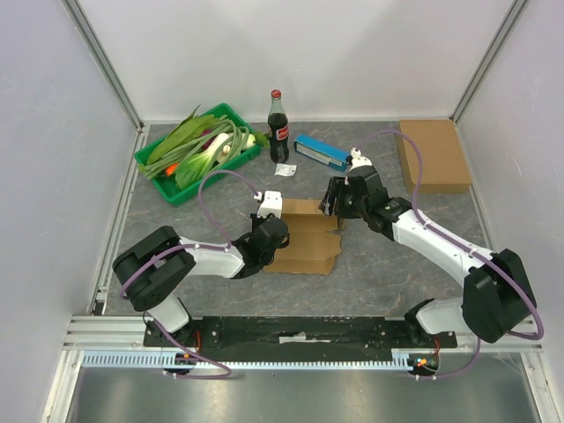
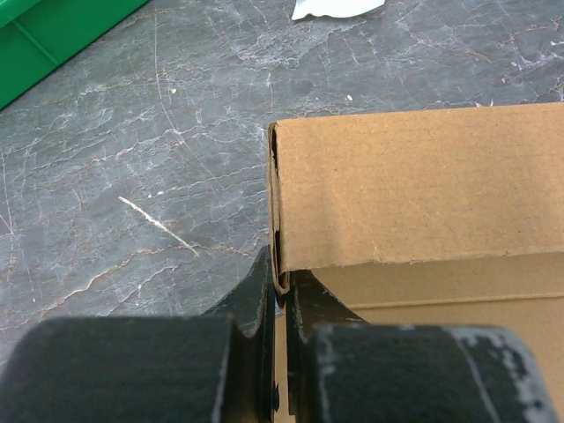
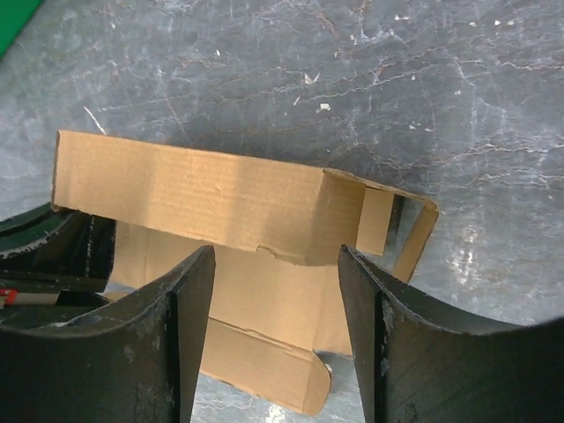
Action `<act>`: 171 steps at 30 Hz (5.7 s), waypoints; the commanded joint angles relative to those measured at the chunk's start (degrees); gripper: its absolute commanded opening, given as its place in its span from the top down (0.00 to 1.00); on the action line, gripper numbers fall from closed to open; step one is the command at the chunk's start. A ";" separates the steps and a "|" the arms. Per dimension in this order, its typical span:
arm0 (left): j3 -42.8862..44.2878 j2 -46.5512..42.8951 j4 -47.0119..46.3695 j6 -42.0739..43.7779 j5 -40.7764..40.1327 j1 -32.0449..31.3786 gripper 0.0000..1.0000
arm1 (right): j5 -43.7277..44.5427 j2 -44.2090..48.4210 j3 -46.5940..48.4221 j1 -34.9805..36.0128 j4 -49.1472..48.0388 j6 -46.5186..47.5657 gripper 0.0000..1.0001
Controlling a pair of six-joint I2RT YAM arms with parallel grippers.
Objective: Fold the paper box
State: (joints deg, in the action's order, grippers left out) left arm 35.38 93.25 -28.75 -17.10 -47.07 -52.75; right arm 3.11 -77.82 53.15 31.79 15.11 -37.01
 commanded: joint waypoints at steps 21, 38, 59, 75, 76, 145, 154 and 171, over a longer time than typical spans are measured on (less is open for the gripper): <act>0.48 -1.67 1.59 -6.18 -0.22 -0.07 0.98 | -33.96 -15.51 -27.64 -13.25 -80.81 -43.74 1.00; 3.56 -1.23 11.35 -15.68 -1.45 -0.07 0.98 | -17.55 8.91 -21.50 -11.59 -18.10 2.73 0.42; 3.82 -0.35 11.44 -13.84 -2.85 -0.07 0.98 | 24.30 -9.89 -9.82 4.42 -19.42 17.06 1.00; 3.21 -0.35 10.56 -13.66 -2.24 -0.07 0.98 | 11.93 -7.88 -14.47 3.98 -33.03 12.59 1.00; 3.21 -0.35 10.39 -13.75 -2.24 -0.07 0.98 | 10.17 -8.05 -14.47 3.20 -32.70 11.28 1.00; 2.24 -1.32 11.44 -14.45 -3.64 0.02 0.98 | -4.44 1.00 -3.94 -3.93 9.51 17.93 0.61; 2.59 -0.97 11.53 -13.92 -3.91 -0.07 0.98 | 4.01 -5.13 11.88 -4.54 20.66 33.84 0.33; 1.63 -0.79 9.59 -12.16 -5.31 -0.07 0.98 | -6.10 -22.55 25.95 -4.63 24.86 43.09 0.76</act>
State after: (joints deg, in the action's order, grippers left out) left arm 37.43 92.95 -17.43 -29.98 -49.47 -52.58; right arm -0.23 -100.79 75.29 27.46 36.71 6.70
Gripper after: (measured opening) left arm 0.047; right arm 0.335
